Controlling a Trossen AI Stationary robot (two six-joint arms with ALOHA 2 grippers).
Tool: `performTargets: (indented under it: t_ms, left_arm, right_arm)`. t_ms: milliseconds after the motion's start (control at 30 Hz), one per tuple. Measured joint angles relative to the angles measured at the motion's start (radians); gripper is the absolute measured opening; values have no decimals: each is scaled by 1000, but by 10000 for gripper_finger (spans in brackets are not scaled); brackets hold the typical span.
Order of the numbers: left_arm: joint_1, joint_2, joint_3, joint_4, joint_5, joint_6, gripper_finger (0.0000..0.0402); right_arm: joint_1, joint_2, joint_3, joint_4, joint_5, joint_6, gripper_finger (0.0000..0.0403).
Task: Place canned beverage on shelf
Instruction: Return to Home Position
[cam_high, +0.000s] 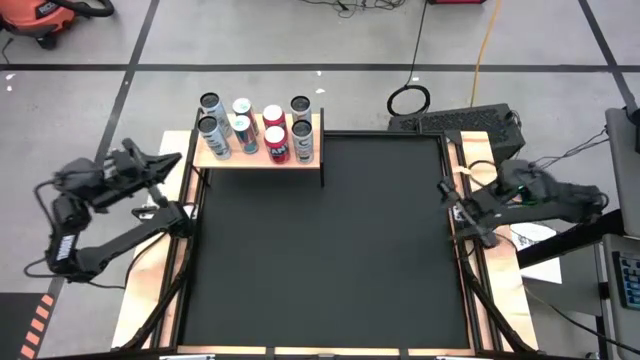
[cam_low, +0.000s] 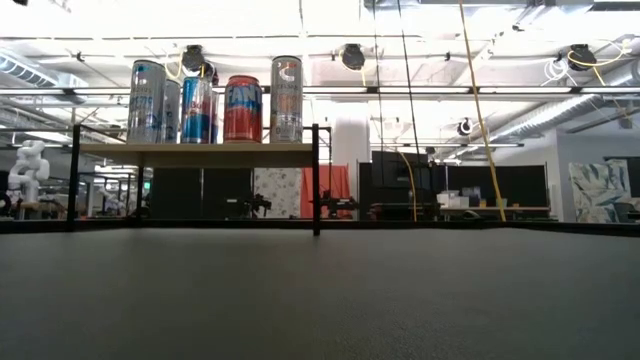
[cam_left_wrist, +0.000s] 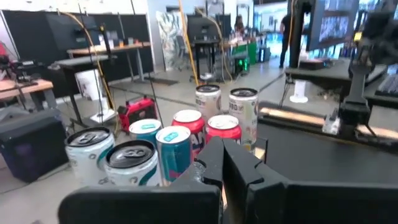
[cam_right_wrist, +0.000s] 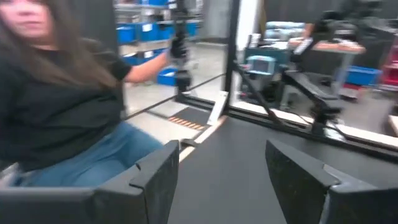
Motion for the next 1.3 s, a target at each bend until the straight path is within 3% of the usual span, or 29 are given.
performTargets:
  t_ms: [333,600,967,1300]
  left_arm:
    - [0,-149,-258,238,96,-114,2]
    - [0,-150,-402,307,172,-101,2]
    - [0,-151,-475,486,174,-140,2]
    - [0,-152,-591,562,48,-111,2]
  right_arm:
    - [0,-110,-382,339,176,30,219]
    - [0,-125,-570,502,182,75,219]
    - [0,-152,-720,683,183,86,219]
    - [0,-153,-737,650,184,48,219]
